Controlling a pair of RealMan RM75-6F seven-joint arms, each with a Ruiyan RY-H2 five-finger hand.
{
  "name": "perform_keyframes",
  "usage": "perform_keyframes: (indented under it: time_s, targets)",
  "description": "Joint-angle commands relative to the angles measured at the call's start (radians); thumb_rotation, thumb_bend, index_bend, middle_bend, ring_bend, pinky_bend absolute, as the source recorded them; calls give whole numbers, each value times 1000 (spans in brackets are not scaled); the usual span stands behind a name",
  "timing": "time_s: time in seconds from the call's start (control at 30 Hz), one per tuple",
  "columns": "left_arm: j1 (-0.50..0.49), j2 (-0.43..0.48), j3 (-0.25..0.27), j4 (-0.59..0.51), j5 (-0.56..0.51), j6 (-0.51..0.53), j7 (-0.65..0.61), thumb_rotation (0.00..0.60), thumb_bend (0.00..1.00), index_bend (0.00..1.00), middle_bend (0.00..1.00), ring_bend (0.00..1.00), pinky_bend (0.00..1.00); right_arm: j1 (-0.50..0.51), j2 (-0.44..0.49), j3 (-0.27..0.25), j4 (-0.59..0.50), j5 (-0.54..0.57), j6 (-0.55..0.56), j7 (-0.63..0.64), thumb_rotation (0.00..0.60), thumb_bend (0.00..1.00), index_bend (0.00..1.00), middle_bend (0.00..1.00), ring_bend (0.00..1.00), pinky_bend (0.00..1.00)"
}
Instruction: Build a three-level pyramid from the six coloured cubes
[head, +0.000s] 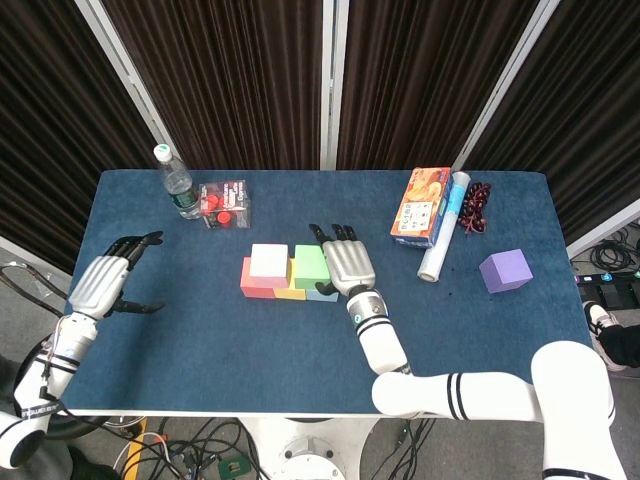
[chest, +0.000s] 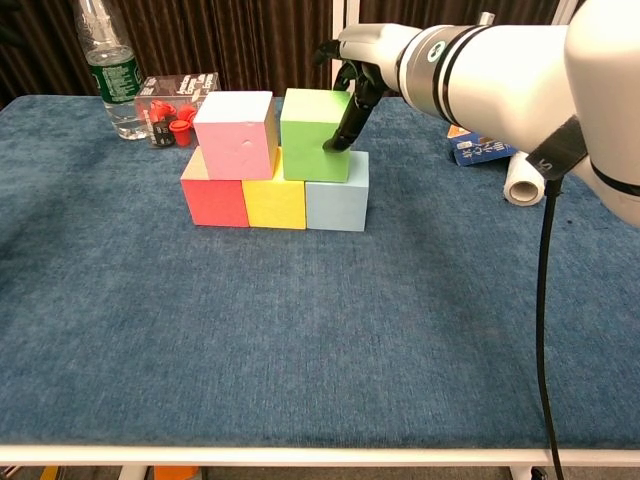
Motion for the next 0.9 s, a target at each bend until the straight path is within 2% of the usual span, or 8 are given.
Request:
perform_keyframes:
  time_s: [0.03,0.9]
  targets:
    - [-1,0,0,1,0,-1,-1,600,22,72,149,113,107,1,-2,1,0,0,-2,0,600,165,0,316,14,0]
    - [0,0,0,7,-3,-5,-6,600,22,72,149,113,107,4,-12,10,16,9,-7,-5,600,164,0,316,14,0]
